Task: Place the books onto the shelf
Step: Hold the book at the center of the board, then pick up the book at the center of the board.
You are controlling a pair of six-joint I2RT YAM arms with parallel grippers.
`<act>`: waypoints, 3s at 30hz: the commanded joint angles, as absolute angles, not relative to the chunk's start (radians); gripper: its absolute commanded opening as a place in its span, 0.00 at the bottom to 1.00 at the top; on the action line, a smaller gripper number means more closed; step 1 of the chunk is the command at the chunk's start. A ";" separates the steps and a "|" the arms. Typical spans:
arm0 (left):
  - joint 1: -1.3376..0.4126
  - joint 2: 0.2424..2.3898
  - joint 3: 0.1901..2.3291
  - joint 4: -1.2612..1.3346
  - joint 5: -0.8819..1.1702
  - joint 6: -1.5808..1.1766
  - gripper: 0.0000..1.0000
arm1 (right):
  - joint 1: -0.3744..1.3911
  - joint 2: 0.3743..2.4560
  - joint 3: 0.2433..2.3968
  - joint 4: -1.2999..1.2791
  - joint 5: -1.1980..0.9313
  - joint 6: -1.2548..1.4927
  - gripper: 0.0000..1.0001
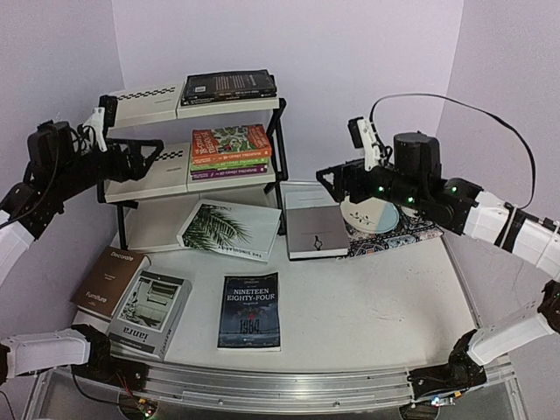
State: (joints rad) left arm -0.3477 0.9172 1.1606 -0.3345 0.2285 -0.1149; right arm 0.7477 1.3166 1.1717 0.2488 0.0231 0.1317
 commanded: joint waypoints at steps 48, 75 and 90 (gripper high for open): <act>-0.752 1.261 0.520 -0.009 0.383 -0.843 0.92 | 1.062 1.926 0.920 0.496 -0.138 1.021 0.00; -0.778 1.492 0.483 0.195 0.454 -0.982 0.81 | 1.062 1.950 0.866 0.513 -0.144 1.014 0.00; -0.778 1.362 0.500 0.398 0.537 -1.071 0.43 | 1.062 1.964 0.881 0.528 -0.174 0.997 0.00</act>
State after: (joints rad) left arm -0.7551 1.4060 0.4488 0.1578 0.3966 -1.0325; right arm 1.0412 1.9102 0.8806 0.6067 -0.1379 1.0267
